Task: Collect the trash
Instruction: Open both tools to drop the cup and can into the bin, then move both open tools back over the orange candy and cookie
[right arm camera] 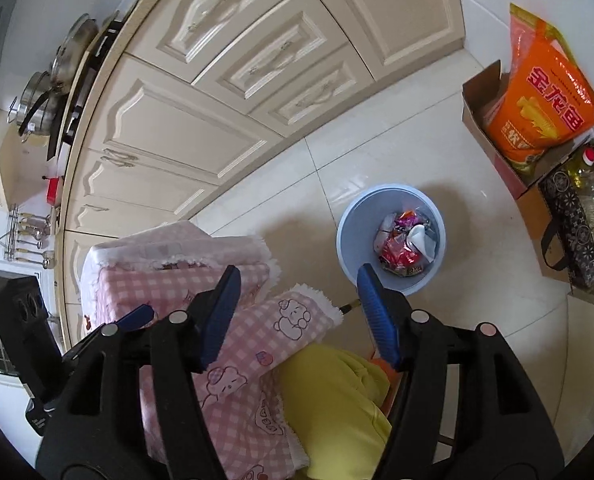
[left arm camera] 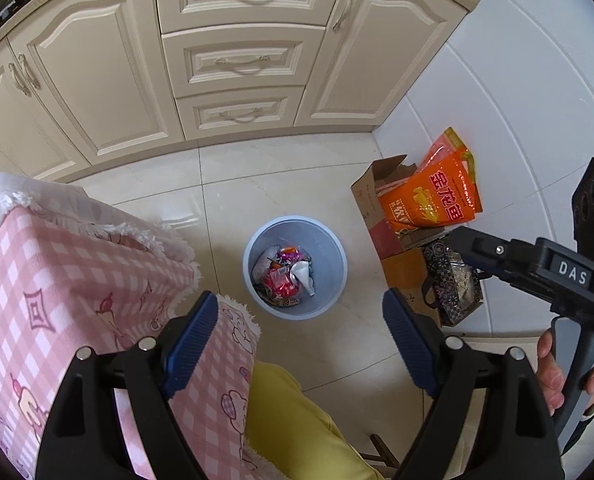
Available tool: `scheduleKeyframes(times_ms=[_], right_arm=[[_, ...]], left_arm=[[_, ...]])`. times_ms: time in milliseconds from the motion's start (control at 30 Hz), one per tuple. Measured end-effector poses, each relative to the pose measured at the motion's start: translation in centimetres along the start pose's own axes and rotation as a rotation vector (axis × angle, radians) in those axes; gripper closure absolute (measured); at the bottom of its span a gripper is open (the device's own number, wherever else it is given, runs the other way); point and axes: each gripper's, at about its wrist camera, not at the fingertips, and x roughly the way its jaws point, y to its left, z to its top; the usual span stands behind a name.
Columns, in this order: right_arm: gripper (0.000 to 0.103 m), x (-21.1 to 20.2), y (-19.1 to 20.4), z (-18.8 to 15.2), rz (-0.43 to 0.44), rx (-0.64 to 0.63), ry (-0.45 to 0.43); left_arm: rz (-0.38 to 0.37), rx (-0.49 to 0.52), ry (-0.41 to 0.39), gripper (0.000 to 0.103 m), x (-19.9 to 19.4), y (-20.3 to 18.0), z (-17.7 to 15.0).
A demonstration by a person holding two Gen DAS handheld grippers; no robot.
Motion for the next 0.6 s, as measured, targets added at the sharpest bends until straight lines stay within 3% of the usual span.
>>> scheduleKeyframes(times_ms=[600], right_arm=[[0.04,-4.4,3.4,-4.7,-0.012,-0.083,-0.053]], left_arm=[[-0.002,0.046,-0.106,0.02,-6.0,-2.0,-2.9]])
